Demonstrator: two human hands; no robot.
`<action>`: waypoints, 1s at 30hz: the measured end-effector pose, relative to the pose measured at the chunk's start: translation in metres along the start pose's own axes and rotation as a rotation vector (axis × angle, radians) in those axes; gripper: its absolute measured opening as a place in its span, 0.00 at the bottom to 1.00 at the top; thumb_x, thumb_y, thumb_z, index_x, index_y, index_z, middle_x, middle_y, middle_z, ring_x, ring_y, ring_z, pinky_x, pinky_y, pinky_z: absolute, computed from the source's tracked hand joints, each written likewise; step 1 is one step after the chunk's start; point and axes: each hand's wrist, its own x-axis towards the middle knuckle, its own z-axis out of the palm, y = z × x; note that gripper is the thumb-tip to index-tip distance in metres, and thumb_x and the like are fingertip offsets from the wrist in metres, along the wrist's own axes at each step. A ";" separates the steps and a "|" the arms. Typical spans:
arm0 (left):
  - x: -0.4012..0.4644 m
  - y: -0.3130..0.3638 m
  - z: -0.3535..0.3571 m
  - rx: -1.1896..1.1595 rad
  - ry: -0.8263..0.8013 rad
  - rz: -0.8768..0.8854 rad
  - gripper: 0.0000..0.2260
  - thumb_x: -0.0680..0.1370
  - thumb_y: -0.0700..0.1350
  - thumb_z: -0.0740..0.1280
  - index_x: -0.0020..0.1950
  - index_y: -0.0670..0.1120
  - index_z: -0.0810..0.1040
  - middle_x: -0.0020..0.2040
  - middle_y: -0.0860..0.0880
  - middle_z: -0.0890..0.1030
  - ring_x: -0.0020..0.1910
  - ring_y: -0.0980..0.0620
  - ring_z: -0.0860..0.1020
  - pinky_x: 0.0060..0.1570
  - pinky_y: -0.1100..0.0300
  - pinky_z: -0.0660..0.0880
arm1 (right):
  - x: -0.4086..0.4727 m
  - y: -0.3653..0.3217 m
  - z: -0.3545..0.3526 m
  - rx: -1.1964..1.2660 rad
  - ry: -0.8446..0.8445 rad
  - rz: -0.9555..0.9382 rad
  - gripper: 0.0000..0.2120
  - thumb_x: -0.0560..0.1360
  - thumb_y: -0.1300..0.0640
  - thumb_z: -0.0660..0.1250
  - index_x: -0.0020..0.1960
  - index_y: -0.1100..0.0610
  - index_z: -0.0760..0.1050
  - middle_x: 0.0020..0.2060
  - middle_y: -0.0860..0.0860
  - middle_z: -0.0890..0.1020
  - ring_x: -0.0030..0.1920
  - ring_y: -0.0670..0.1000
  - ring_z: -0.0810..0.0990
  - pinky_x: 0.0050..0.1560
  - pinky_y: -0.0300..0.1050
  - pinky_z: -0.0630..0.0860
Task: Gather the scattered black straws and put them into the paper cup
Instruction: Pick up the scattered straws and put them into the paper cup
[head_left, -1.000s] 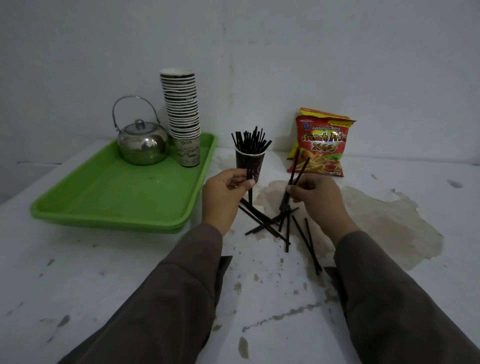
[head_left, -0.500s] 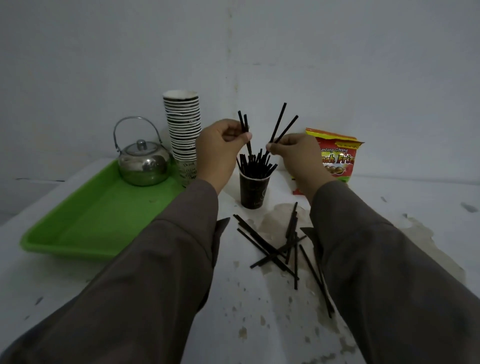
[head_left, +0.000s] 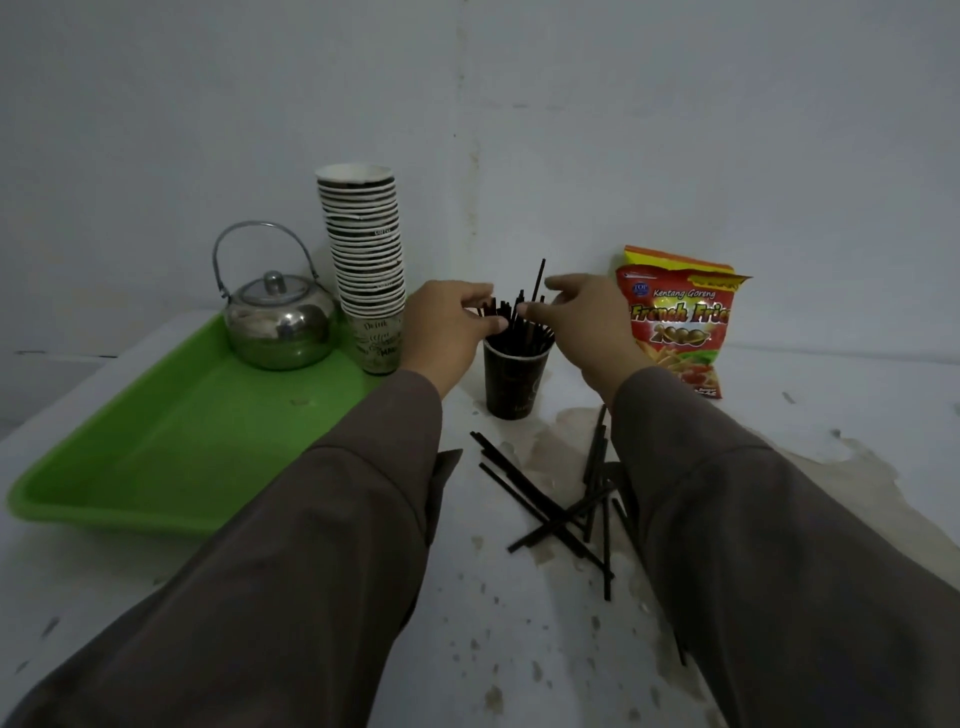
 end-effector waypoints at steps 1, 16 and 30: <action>0.000 0.002 -0.001 -0.008 0.008 -0.004 0.21 0.68 0.37 0.73 0.60 0.41 0.77 0.55 0.44 0.82 0.44 0.50 0.81 0.54 0.55 0.78 | 0.000 -0.001 -0.002 0.005 0.019 -0.019 0.28 0.69 0.51 0.73 0.66 0.57 0.72 0.54 0.56 0.80 0.55 0.54 0.78 0.59 0.54 0.75; -0.111 -0.001 0.011 0.047 -0.001 0.188 0.10 0.73 0.36 0.67 0.50 0.48 0.81 0.42 0.53 0.81 0.37 0.66 0.75 0.38 0.75 0.71 | -0.082 0.049 -0.038 0.123 0.120 -0.050 0.04 0.74 0.58 0.66 0.48 0.55 0.79 0.44 0.50 0.81 0.41 0.42 0.76 0.42 0.32 0.70; -0.151 -0.031 0.029 0.595 -0.407 0.360 0.28 0.72 0.29 0.56 0.66 0.53 0.70 0.68 0.53 0.71 0.71 0.53 0.62 0.62 0.59 0.52 | -0.140 0.089 -0.028 -0.594 -0.021 -0.094 0.13 0.76 0.58 0.61 0.57 0.48 0.78 0.54 0.52 0.79 0.57 0.56 0.72 0.55 0.51 0.64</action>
